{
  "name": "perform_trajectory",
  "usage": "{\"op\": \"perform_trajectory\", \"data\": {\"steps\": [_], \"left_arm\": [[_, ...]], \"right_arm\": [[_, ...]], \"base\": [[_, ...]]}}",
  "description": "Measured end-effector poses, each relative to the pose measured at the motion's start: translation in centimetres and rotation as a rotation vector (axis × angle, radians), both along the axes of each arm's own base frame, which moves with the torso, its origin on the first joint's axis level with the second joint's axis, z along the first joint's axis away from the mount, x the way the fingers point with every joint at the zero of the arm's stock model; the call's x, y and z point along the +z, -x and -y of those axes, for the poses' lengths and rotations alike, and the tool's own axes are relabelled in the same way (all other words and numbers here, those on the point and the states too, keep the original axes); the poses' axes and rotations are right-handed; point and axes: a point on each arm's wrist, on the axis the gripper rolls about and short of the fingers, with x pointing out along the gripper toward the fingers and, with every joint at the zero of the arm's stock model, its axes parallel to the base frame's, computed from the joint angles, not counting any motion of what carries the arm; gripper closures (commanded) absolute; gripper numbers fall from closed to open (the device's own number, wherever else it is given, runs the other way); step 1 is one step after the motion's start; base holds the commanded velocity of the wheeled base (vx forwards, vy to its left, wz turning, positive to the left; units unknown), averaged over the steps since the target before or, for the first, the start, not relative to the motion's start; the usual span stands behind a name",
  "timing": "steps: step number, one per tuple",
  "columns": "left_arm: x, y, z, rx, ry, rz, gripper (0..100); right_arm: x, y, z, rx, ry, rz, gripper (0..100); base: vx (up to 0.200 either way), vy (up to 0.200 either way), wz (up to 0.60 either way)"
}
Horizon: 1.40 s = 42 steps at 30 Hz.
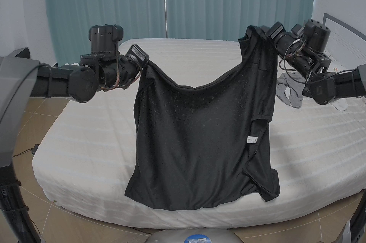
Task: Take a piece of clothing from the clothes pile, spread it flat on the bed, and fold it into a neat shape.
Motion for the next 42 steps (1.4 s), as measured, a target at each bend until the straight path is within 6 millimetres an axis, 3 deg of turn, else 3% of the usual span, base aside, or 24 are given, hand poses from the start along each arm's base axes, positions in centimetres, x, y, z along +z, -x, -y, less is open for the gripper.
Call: {"op": "perform_trajectory", "data": {"steps": [5, 14, 15, 17, 18, 26, 31, 37, 42], "left_arm": [[-3.5, -2.0, 0.8, 0.007, -0.023, -0.058, 100], [-8.2, -4.4, 1.3, 0.016, -0.050, -0.131, 100], [-8.6, -4.6, 1.3, 0.017, -0.051, -0.134, 0], [-9.4, -5.1, 1.5, 0.018, -0.054, -0.142, 0], [-9.8, -5.3, 1.6, 0.018, -0.056, -0.146, 0], [-13.8, -6.7, 2.2, 0.042, -0.085, -0.196, 0], [-16.2, -8.0, 1.7, 0.135, -0.125, -0.213, 0], [-17.7, -9.1, 0.8, 0.203, -0.144, -0.216, 0], [-18.3, -9.8, 0.0, 0.245, -0.152, -0.212, 0]], "right_arm": [[-4.2, -2.4, -0.1, -0.023, 0.020, -0.065, 100], [-11.0, -5.1, -0.5, -0.066, 0.077, -0.168, 100], [-11.6, -5.3, -0.5, -0.068, 0.083, -0.180, 100], [-12.7, -5.7, -0.6, -0.069, 0.091, -0.195, 100], [-13.2, -5.9, -0.7, -0.070, 0.093, -0.199, 0], [-18.0, -7.4, -0.8, -0.075, 0.139, -0.290, 0], [-21.1, -8.3, 0.6, -0.134, 0.173, -0.374, 0], [-21.2, -10.1, 2.9, -0.261, 0.147, -0.342, 0], [-21.9, -10.3, 4.1, -0.269, 0.136, -0.363, 0]], "base": [[0.000, 0.000, 0.00], [0.000, 0.000, 0.00], [0.000, 0.000, 0.00], [0.000, 0.000, 0.00], [0.000, 0.000, 0.00], [0.000, 0.000, 0.00], [0.000, 0.000, 0.00], [0.000, 0.000, 0.00], [0.000, 0.000, 0.00]]}}
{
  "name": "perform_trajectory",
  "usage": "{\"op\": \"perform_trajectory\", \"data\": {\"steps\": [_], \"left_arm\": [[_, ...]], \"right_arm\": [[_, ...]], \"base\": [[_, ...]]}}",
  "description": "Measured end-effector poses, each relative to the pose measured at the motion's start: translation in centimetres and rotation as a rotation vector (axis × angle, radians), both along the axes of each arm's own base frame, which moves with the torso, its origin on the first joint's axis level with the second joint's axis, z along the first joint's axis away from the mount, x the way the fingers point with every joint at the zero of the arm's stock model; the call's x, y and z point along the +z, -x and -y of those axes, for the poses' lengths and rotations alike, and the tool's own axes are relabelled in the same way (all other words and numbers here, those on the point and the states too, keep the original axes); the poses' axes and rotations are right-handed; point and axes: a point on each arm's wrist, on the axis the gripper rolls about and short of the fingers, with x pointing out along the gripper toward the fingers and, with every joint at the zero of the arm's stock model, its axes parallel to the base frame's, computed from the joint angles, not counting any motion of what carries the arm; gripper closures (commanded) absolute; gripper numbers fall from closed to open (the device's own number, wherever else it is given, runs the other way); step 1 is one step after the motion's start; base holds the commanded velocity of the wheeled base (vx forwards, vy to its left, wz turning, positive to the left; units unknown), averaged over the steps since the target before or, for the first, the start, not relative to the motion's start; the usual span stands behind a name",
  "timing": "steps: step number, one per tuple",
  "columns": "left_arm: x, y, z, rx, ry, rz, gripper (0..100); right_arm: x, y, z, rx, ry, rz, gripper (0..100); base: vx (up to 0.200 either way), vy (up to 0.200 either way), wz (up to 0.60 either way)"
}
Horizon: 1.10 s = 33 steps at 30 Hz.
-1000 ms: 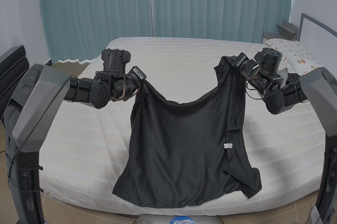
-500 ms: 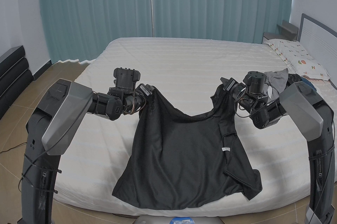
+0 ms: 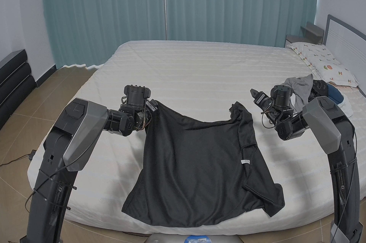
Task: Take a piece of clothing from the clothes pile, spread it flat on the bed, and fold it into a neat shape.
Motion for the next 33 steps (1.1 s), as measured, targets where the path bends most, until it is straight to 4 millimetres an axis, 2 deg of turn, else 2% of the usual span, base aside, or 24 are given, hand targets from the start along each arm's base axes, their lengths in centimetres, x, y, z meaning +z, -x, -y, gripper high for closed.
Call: {"op": "perform_trajectory", "data": {"steps": [5, 10, 16, 23, 24, 33], "left_arm": [[0.0, -0.5, -1.0, 0.030, -0.005, 0.004, 0], [0.9, -1.1, -2.4, 0.062, -0.002, 0.023, 0], [2.4, -1.6, -3.8, 0.088, 0.008, 0.063, 0], [2.4, -1.7, -4.0, 0.088, 0.010, 0.065, 0], [2.3, -1.7, -4.0, 0.089, 0.011, 0.064, 0], [1.6, -1.3, -4.1, 0.089, 0.002, 0.024, 0]], "right_arm": [[-2.4, 1.8, 0.6, 0.092, -0.045, -0.123, 0], [-4.4, 4.5, 0.7, 0.215, -0.099, -0.260, 0], [-4.9, 5.6, 0.5, 0.253, -0.126, -0.308, 0], [-5.1, 5.9, -0.9, 0.285, -0.123, -0.315, 0], [-5.1, 5.9, -1.0, 0.288, -0.122, -0.316, 100], [-5.9, 6.2, -1.4, 0.291, -0.105, -0.348, 100]], "base": [[0.000, 0.000, 0.00], [0.000, 0.000, 0.00], [0.000, 0.000, 0.00], [0.000, 0.000, 0.00], [0.000, 0.000, 0.00], [0.000, 0.000, 0.00]]}}
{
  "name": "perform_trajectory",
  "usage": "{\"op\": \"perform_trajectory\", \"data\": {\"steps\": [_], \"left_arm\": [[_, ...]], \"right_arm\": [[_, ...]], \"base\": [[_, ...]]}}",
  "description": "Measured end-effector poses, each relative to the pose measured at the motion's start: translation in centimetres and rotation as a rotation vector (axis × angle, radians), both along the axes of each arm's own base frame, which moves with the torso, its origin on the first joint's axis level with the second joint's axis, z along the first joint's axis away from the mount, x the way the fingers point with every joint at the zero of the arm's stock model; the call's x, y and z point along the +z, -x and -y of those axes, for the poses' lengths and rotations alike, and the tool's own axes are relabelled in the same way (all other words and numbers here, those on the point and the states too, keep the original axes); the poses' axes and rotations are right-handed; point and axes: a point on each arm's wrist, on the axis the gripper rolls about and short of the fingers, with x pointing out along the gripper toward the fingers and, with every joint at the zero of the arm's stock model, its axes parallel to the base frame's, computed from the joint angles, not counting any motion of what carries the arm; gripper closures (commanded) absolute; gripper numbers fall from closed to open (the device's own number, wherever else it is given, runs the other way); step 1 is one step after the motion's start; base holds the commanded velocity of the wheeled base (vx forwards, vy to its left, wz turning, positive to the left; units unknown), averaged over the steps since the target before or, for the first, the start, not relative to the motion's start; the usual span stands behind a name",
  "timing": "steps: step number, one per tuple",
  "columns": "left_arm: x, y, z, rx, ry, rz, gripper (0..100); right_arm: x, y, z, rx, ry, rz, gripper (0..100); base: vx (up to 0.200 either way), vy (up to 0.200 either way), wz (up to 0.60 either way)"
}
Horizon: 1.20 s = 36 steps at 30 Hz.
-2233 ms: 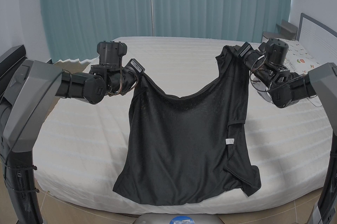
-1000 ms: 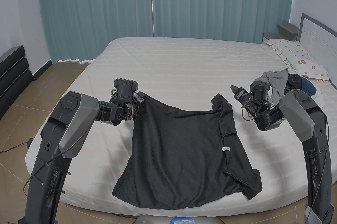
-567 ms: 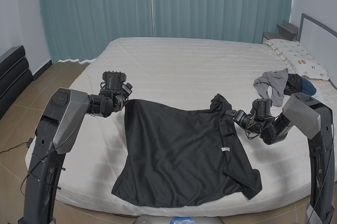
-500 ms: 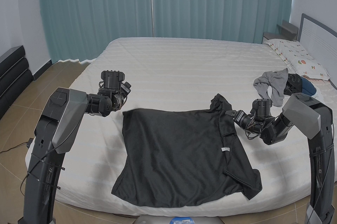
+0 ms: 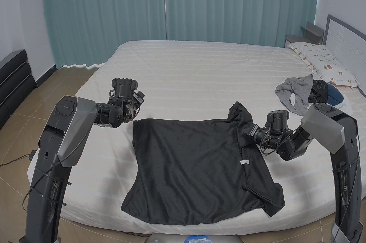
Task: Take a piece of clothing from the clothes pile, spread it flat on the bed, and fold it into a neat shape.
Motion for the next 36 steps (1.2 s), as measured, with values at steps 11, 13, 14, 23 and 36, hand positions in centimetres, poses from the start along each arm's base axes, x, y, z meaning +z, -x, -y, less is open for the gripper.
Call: {"op": "perform_trajectory", "data": {"steps": [11, 13, 14, 23, 36], "left_arm": [[-1.1, 2.7, -0.1, -0.046, 0.002, -0.126, 0], [-1.3, 3.6, -0.2, -0.066, 0.008, -0.161, 0], [-1.3, 4.0, -0.3, -0.078, 0.012, -0.177, 0], [-0.6, 8.1, -0.4, -0.162, 0.051, -0.267, 0], [0.2, 9.9, 0.0, -0.189, 0.095, -0.229, 0]], "right_arm": [[1.3, -0.3, 2.6, -0.057, 0.001, 0.004, 100], [1.8, -0.4, 3.5, -0.075, 0.000, 0.014, 100], [2.0, -0.5, 3.9, -0.085, -0.001, 0.019, 100], [3.3, -1.1, 8.5, -0.180, -0.005, 0.060, 100], [2.6, -1.3, 10.1, -0.204, -0.011, 0.057, 0]], "base": [[0.000, 0.000, 0.00], [0.000, 0.000, 0.00], [0.000, 0.000, 0.00], [0.000, 0.000, 0.00], [0.000, 0.000, 0.00]]}}
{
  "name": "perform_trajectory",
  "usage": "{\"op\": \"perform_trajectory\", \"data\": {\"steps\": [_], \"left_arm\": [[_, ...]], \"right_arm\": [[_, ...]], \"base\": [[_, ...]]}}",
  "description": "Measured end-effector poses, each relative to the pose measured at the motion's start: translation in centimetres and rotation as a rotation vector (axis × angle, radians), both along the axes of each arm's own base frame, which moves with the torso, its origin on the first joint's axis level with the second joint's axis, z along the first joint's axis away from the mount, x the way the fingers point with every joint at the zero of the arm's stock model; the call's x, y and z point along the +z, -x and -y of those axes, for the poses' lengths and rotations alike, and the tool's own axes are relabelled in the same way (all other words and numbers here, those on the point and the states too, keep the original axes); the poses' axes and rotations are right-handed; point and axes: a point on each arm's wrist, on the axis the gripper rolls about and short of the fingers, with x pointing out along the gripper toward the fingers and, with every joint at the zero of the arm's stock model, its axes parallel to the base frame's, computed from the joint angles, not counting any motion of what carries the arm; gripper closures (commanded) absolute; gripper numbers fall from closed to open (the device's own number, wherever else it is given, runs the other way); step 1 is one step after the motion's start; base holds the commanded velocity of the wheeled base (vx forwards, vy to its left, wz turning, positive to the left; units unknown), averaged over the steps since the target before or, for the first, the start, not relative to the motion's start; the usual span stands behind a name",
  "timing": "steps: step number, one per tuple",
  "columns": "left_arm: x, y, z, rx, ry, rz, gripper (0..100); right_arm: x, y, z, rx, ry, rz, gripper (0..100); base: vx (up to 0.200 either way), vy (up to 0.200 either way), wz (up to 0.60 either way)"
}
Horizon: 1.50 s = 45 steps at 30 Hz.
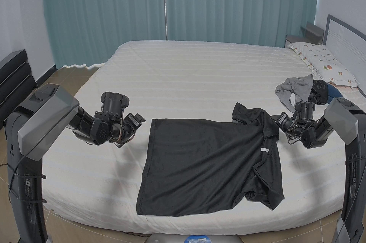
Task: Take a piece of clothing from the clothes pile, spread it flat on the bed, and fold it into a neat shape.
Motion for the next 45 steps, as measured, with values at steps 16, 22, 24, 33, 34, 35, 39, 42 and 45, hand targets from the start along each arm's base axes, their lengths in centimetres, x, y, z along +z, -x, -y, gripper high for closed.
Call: {"op": "perform_trajectory", "data": {"steps": [16, 22, 24, 33, 34, 35, 39, 42, 45], "left_arm": [[-0.5, 5.7, 1.2, -0.049, 0.081, -0.147, 0], [-0.4, 8.7, 0.7, -0.077, 0.129, -0.106, 0], [-0.4, 9.4, 0.6, -0.085, 0.143, -0.077, 0], [-1.5, 12.5, 0.0, -0.079, 0.187, -0.109, 0], [-1.5, 12.6, 0.0, -0.071, 0.201, -0.117, 0], [-1.5, 12.6, 0.0, -0.067, 0.218, -0.123, 0], [-1.2, 12.8, 0.0, -0.077, 0.255, -0.133, 0], [-1.1, 12.9, 0.1, -0.081, 0.259, -0.130, 0], [-1.0, 13.1, 0.3, -0.089, 0.259, -0.131, 0]], "right_arm": [[1.3, 6.4, 0.3, 0.080, -0.099, -0.135, 0], [2.1, 9.4, -0.1, 0.093, -0.117, -0.156, 0], [2.3, 10.2, -0.2, 0.106, -0.126, -0.154, 0], [3.4, 12.8, -0.4, 0.145, -0.190, -0.156, 0], [3.4, 12.9, -0.4, 0.143, -0.195, -0.156, 0], [3.5, 13.0, -0.4, 0.142, -0.199, -0.158, 0], [3.6, 13.2, -0.7, 0.145, -0.206, -0.161, 0], [3.5, 13.2, -0.8, 0.150, -0.206, -0.162, 0], [3.5, 13.2, -0.9, 0.151, -0.207, -0.165, 0]], "base": [[-0.025, 0.000, 0.00], [-0.200, 0.000, 0.00], [-0.100, 0.000, 0.00], [0.000, 0.000, 0.00], [0.000, 0.000, 0.00], [0.000, 0.000, 0.00], [0.000, -0.200, 0.00], [0.000, -0.200, 0.00], [0.000, -0.200, 0.00]]}}
